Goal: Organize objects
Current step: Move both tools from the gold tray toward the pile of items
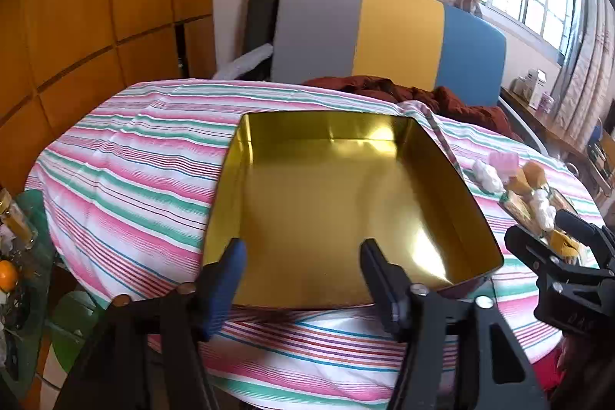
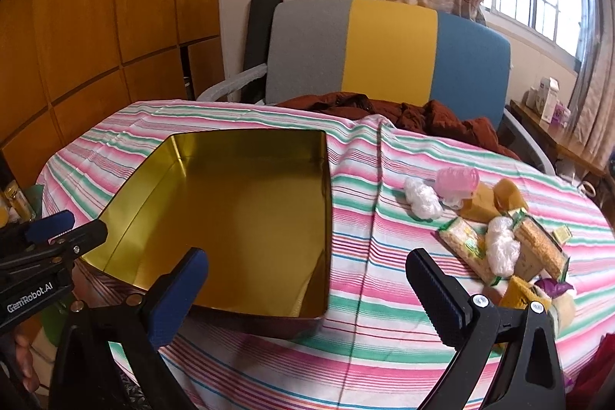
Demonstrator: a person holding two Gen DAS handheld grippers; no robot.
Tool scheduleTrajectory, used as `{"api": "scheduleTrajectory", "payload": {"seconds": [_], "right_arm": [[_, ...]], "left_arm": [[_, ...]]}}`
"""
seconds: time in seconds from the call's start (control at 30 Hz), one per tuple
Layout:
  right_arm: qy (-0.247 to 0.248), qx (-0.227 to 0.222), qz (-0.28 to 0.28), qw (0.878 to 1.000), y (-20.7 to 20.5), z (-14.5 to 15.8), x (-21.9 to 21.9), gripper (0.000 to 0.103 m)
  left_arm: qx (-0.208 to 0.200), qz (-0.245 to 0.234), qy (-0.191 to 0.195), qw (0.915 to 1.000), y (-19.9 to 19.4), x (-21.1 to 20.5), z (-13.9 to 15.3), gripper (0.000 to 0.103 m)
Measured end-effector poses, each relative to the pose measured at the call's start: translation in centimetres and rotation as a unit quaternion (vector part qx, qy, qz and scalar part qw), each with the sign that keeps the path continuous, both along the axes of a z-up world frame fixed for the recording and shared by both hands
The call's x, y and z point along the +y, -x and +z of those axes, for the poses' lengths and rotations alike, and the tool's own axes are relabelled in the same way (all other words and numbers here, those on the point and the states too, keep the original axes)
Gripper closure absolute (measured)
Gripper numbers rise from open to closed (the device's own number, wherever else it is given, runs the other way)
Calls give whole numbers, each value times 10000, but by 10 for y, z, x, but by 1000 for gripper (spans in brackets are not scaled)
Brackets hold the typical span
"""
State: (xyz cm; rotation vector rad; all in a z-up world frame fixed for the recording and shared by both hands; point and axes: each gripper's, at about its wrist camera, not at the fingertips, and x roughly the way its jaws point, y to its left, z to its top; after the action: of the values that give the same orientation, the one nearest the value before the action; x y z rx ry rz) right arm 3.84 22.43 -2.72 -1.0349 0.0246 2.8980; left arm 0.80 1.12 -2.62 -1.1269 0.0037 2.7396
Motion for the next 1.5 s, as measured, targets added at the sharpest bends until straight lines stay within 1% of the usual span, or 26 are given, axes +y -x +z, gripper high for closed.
{"api": "scheduleTrajectory", "payload": {"seconds": [0.03, 0.23, 0.33, 0.43, 0.47, 0.53, 0.6, 0.67, 0.8, 0.9, 0.97, 1.03, 1.13, 1.2, 1.23, 1.27, 1.3, 1.33, 1.43, 1.5], "right_arm": [[12, -23, -26, 10000, 0, -1, 3, 0], [127, -132, -220, 9996, -6, -6, 23, 0], [229, -199, -366, 9989, -12, -9, 39, 0], [337, -361, -485, 9976, -20, -12, 61, 0], [363, -418, -500, 9972, -22, -12, 68, 0], [415, -588, -497, 9962, -26, -12, 82, 0], [457, -822, -401, 9948, -30, -8, 99, 0], [337, -1058, -277, 9934, -36, -2, 117, 0], [36, -1522, -85, 9883, -50, 9, 155, 0], [-242, -2085, 47, 9777, -61, 7, 179, 0], [-413, -2556, 166, 9658, -69, -2, 190, 0], [-363, -2910, 188, 9558, -75, -13, 204, 0], [-328, -3329, 194, 9422, -76, -24, 219, 0], [-332, -3537, 251, 9344, -75, -32, 225, 0], [-226, -3647, 48, 9308, -74, -34, 227, 0], [-213, -3736, 118, 9273, -73, -38, 228, 0], [-130, -3805, 38, 9247, -71, -40, 228, 0], [-101, -3901, 120, 9206, -70, -44, 229, 1], [-74, -4086, 182, 9125, -67, -53, 232, 4], [-70, -4229, 184, 9060, -66, -62, 236, 8]], "left_arm": [[-3, -42, -11, 10000, 0, 1, 0, 34], [49, -301, -48, 9995, -2, 9, 1, 32], [63, -445, -79, 9990, -3, 14, 1, 30], [67, -602, -129, 9981, -3, 18, 2, 30], [76, -648, -140, 9978, -4, 20, 2, 28], [111, -763, -112, 9970, -5, 25, 4, 25], [183, -900, -113, 9957, -7, 30, 8, 25], [247, -1013, -97, 9945, -8, 34, 11, 21], [314, -1307, -144, 9908, -11, 46, 15, 21], [319, -1464, -146, 9886, -11, 55, 15, 21], [298, -1528, -154, 9877, -11, 61, 16, 21], [280, -1597, -188, 9866, -10, 65, 17, 21], [248, -1726, -273, 9843, -8, 72, 19, 21], [195, -1828, -374, 9822, -8, 76, 20, 21], [197, -1860, -382, 9816, -9, 78, 21, 21], [205, -1886, -361, 9812, -10, 79, 21, 21], [207, -1923, -342, 9805, -10, 81, 20, 21], [191, -1955, -348, 9799, -11, 82, 20, 21], [163, -2023, -324, 9787, -10, 86, 19, 21], [132, -2138, -376, 9761, -10, 88, 19, 21]]}}
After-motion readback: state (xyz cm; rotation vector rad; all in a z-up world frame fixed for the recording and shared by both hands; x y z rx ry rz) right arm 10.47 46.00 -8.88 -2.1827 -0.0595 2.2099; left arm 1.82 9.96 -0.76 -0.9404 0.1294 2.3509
